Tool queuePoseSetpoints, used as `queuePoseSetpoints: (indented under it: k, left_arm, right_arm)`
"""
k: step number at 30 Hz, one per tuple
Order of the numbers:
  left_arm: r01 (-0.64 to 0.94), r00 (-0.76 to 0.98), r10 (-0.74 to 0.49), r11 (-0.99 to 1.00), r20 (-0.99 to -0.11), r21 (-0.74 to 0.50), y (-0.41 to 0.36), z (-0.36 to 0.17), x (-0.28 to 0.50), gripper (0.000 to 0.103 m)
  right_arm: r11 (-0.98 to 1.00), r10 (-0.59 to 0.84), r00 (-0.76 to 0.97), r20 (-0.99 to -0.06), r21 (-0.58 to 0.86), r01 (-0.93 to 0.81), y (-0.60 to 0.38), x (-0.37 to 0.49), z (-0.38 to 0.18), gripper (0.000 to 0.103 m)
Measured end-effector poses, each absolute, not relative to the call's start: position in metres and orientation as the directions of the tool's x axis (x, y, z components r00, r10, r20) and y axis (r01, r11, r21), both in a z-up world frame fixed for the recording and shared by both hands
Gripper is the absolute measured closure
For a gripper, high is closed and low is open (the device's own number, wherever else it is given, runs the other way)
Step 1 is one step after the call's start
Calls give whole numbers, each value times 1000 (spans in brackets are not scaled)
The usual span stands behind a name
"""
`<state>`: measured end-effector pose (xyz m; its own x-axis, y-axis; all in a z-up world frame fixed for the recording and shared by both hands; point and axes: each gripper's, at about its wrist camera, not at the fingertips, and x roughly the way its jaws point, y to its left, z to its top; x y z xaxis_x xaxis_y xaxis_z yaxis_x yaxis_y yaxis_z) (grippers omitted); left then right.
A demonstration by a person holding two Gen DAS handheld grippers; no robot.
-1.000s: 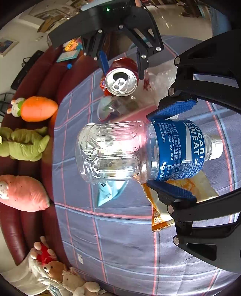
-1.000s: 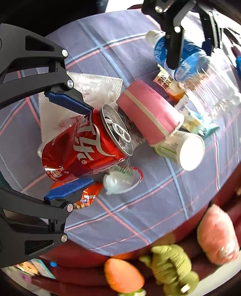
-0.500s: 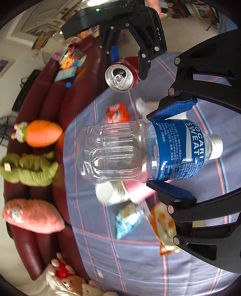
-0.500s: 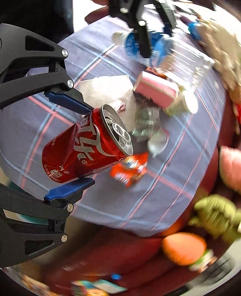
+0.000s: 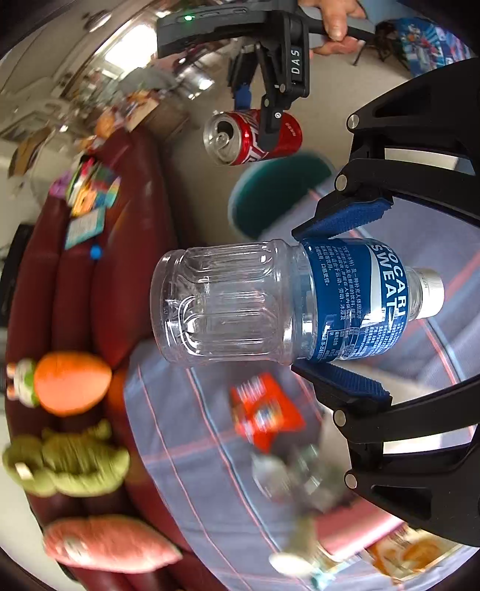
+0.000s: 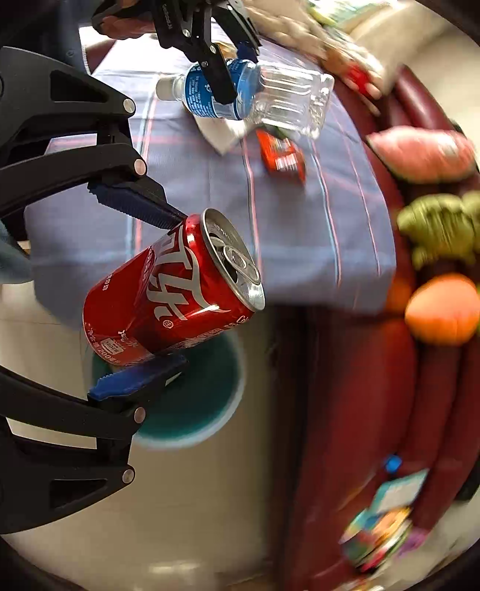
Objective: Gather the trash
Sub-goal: 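Open the left tool over the teal bin while the right carries the red can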
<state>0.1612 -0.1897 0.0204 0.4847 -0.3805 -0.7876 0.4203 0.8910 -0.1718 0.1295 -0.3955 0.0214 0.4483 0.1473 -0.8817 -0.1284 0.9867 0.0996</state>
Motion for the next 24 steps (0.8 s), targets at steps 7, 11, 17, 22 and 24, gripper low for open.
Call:
queuePoseSetpoints:
  k: [7, 11, 17, 22, 24]
  left_arm:
    - [513, 432, -421, 842, -798, -166, -276, 11, 178, 37]
    - [535, 395, -431, 826, -811, -178, -312, -3, 187, 37]
    - [543, 336, -415, 819, -846, -186, -353, -31, 208, 37]
    - [556, 302, -423, 806, -855, -202, -370, -45, 222, 37]
    - [559, 294, -427, 803, -855, -208, -374, -48, 225, 37]
  right_arm:
    - [984, 133, 473, -871, 172, 40, -479, 108, 6, 36]
    - [974, 138, 469, -872, 205, 94, -508, 109, -5, 36]
    - [957, 154, 457, -876, 247, 151, -538, 116, -25, 36]
    - [944, 163, 448, -879, 272, 189, -549, 129, -35, 36]
    - [939, 162, 444, -881, 276, 204, -554, 130, -39, 36]
